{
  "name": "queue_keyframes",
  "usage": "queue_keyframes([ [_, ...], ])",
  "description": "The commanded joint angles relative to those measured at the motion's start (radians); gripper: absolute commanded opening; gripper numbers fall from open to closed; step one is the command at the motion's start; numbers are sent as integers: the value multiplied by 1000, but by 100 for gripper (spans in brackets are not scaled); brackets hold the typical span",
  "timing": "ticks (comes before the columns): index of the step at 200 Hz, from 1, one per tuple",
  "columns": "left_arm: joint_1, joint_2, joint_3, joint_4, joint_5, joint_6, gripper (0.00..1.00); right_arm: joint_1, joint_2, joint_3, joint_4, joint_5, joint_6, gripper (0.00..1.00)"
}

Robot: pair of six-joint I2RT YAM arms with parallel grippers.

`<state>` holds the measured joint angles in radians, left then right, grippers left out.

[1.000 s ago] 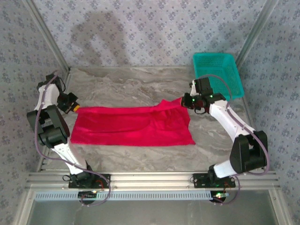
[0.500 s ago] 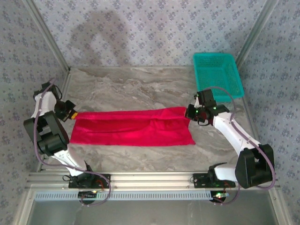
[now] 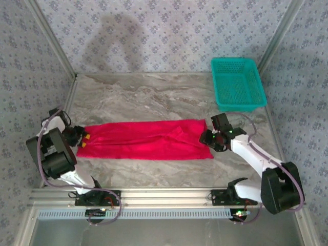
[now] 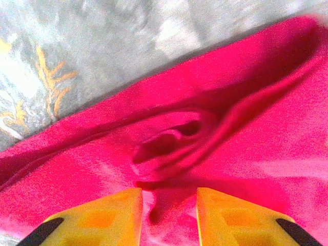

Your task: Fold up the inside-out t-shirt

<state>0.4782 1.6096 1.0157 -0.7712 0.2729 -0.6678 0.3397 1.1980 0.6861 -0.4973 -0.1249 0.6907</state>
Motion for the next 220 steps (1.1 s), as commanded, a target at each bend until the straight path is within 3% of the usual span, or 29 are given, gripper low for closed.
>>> queue_keyframes([
  [1, -12, -66, 96, 49, -19, -39, 34, 52, -20, 77, 1, 82, -26, 51],
  [61, -179, -5, 163, 86, 27, -48, 35, 173, 431, 439, 2, 42, -278, 56],
  [100, -191, 64, 128, 135, 67, -36, 35, 216, 643, 654, -75, 14, -342, 57],
  [220, -178, 93, 100, 150, 112, -29, 34, 275, 665, 616, -98, 66, -369, 51],
])
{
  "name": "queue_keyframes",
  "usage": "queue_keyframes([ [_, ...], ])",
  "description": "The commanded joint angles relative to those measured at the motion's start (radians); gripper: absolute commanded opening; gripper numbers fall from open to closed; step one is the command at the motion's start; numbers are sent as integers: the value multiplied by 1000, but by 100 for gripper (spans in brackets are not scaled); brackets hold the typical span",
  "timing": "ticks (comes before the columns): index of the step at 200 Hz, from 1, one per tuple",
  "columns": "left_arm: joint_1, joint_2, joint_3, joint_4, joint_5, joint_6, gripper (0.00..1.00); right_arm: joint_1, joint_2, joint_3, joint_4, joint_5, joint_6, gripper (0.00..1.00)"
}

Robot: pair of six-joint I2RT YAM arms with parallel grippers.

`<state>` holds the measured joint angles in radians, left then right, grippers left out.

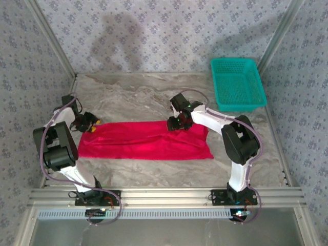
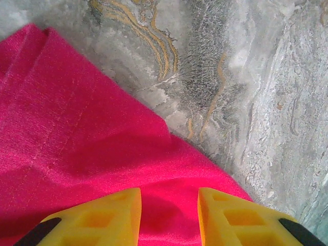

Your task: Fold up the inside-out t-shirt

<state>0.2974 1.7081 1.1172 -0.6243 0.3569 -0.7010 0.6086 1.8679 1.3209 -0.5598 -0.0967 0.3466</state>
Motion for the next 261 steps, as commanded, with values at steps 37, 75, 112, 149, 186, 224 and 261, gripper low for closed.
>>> queue_keyframes([
  [37, 0, -1, 3, 7, 37, 0, 33, 8, 17, -1, -64, 126, -29, 37],
  [75, -3, 2, 12, 4, 40, -3, 33, 11, 16, 11, -80, 132, -28, 3],
  [112, -6, 1, 9, 5, 45, -3, 33, 28, -40, 20, -122, 138, -26, 0],
  [149, -8, -15, -5, 19, 57, -13, 32, 105, -152, -40, -146, 123, 25, 0],
  [186, -19, -46, -21, 47, 71, -25, 32, 234, -224, -154, -138, 150, 111, 0],
  [224, -23, -85, -55, 102, 91, -33, 33, 380, -272, -278, -65, 198, 240, 13],
  [261, -23, -144, -71, 122, 84, -47, 33, 417, -293, -229, -109, 250, 295, 30],
])
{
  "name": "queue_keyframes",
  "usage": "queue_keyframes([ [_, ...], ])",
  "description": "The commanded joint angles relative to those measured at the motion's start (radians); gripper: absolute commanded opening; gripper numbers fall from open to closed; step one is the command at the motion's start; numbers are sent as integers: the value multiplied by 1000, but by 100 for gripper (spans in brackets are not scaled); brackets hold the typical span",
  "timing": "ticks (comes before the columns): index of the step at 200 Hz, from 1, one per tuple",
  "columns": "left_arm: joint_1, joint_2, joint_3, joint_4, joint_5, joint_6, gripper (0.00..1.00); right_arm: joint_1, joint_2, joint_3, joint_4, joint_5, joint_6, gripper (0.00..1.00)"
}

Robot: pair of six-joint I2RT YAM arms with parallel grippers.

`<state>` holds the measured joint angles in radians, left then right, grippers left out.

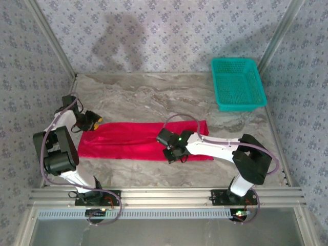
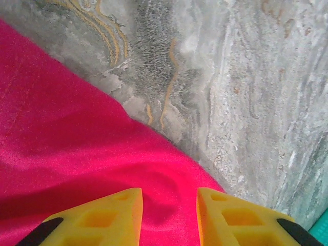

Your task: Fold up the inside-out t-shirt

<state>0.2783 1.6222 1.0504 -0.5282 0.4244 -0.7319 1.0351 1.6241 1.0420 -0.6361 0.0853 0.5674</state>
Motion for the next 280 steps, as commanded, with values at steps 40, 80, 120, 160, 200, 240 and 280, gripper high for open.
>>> queue_keyframes([
  [40, -33, -58, 3, 68, 32, -65, 34, -196, 23, 127, 56, 28, 69, 48],
  [80, -62, 42, -5, 148, 42, -96, 33, -356, 157, 161, 102, -28, 69, 49],
  [120, -38, 176, 17, 173, -8, -76, 33, -525, 283, 119, 185, -15, 27, 49],
  [160, -4, 264, 74, 164, -57, -55, 32, -608, 322, 200, 176, -9, -42, 48],
  [200, -33, 123, 125, 50, -193, 16, 36, -579, 229, 250, 117, -24, -118, 50],
  [240, -22, 41, 97, -85, -295, 58, 43, -516, 147, 216, 114, -55, -102, 51],
  [280, 55, 58, 28, -88, -280, 54, 48, -481, 183, 265, 112, -100, -130, 52],
])
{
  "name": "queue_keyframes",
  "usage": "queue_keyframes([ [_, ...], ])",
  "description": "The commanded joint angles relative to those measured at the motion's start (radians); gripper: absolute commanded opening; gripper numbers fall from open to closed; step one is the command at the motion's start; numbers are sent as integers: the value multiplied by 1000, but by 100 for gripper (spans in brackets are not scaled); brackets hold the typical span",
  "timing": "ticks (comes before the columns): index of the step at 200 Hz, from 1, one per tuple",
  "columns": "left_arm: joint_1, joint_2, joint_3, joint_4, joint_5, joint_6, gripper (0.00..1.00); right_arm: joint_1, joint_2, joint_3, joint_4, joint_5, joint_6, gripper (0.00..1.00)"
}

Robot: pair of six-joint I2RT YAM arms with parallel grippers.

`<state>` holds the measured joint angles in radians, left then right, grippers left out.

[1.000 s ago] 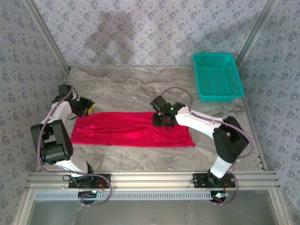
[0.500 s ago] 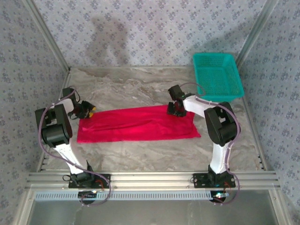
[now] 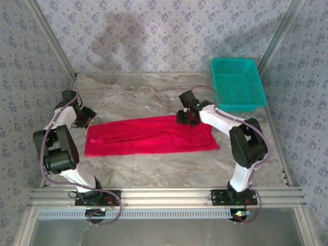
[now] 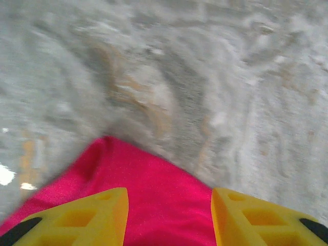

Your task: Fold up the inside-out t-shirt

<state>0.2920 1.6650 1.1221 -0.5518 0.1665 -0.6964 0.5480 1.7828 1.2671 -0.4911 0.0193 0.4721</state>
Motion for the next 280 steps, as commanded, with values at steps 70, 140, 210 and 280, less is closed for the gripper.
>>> queue_keyframes([
  [70, 47, 93, -47, 20, 95, -20, 47, -56, 85, 57, -26, -133, -90, 52],
  [140, 47, 109, -2, -12, 76, -31, 14, -95, 127, 35, 24, -208, -63, 50],
  [210, 38, 103, 60, -65, 85, -22, 0, -73, 184, 14, 46, -249, -24, 46],
  [280, 35, 126, 86, -101, 72, 0, 38, -65, 186, 24, 26, -242, -37, 46],
])
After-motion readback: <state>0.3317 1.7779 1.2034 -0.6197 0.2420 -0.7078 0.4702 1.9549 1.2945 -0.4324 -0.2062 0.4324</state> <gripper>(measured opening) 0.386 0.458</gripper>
